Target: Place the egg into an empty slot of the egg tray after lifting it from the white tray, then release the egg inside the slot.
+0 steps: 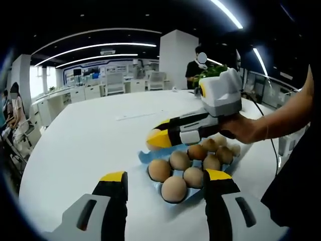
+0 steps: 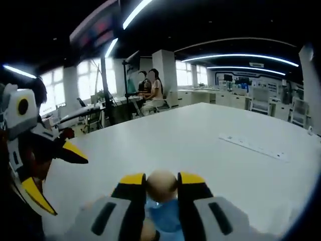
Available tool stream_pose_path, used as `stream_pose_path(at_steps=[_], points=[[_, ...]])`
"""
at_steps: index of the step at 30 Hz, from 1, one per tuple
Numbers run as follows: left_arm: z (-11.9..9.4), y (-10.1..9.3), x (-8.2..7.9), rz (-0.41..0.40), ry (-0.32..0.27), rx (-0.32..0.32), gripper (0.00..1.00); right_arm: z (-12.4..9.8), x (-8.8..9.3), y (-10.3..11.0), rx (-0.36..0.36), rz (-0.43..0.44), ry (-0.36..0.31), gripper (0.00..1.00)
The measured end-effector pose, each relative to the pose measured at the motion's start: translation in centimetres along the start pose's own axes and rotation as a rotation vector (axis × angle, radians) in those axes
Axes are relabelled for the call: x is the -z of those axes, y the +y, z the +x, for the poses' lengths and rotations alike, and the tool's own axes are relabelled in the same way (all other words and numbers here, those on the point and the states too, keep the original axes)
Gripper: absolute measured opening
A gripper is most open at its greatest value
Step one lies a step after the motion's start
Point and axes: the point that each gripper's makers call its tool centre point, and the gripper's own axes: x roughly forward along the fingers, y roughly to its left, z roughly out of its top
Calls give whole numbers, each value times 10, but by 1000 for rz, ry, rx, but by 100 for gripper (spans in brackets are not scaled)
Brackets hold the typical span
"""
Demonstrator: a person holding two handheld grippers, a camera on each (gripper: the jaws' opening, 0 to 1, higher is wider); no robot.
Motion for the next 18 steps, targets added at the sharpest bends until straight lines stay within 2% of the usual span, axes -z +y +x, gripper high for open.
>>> stream_pose_path(at_steps=[11,18], points=[[0,2,0,2,2,-3,61,10,13,11,-44,8,62,24],[-1,3,-2,-1,-2,-7,61,14,23,9,-52,127,111,24]])
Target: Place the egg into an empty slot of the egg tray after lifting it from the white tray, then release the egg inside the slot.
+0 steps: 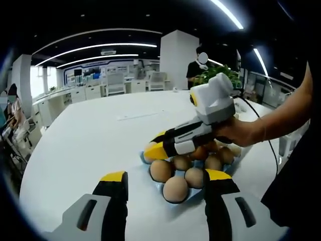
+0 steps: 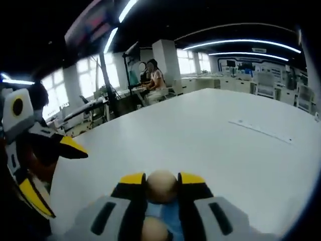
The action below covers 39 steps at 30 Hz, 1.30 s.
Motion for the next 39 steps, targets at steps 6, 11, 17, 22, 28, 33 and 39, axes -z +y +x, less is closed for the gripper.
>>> stream_pose_path(at_steps=[6,11,17,22,28,33,39], points=[[1,-1,0,6,5,7,60,2,4,0,-16,33,50,23],[2,-2,-4,15,-3,10,60,2,4,0,-27,38,45,23],[0,-3,-6,21,-7,11,60,-2,6,0,-27,9,44,24],[1,-4,-4,20,-9,11,61,-29,-17,-12,24,49,-105,24],[2,-5,-4,20,-11,15,61,-101,-30,-82,282,30,-251,23],[3,-7,-4,19,-10,21,61,-154,-9,-140,485,79,-246,23],[4,-9,-4,18,-7,23,61,-225,23,-200,765,177,-261,23]])
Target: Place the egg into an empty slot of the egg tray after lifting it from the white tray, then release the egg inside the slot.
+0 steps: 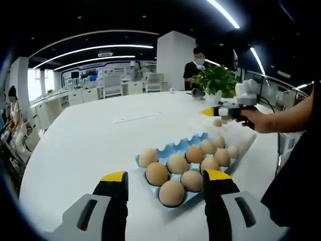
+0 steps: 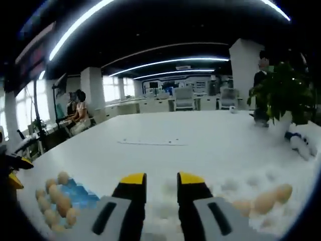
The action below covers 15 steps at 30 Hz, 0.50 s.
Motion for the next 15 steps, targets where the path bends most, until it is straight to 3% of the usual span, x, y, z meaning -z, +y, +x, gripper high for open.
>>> stream_pose_path(at_steps=[5,15], points=[[1,-1,0,4,2,4,60,-5,15,-19,42,9,43,22],[0,0,0,2,4,1,60,-6,39,-27,58,41,107,24]])
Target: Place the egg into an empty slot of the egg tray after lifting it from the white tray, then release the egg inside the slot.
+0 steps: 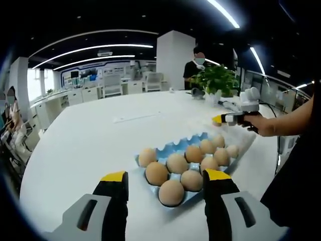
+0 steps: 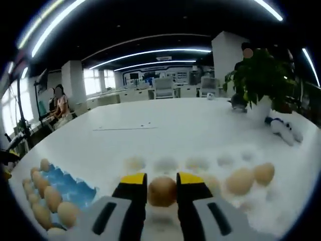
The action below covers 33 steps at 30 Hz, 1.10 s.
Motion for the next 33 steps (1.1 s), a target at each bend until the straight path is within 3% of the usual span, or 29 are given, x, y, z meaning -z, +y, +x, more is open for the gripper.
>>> stream_pose_path(at_steps=[3,11,16,18,20,26,33], points=[[0,0,1,0,3,1,60,3,7,1,-6,8,12,24],[2,-1,0,2,4,5,60,2,7,5,-25,-119,-7,25],[0,1,-2,6,1,-4,60,-2,-1,5,-26,-118,-38,24],[-2,3,-1,2,2,-8,61,-6,-9,5,-33,-52,-61,24],[-2,3,1,4,7,-10,61,-8,-15,7,-42,-51,-66,24],[0,2,0,10,4,-4,61,-13,-31,26,-98,-73,-91,24],[0,0,0,11,2,3,61,-13,-35,50,-164,-87,-97,24]])
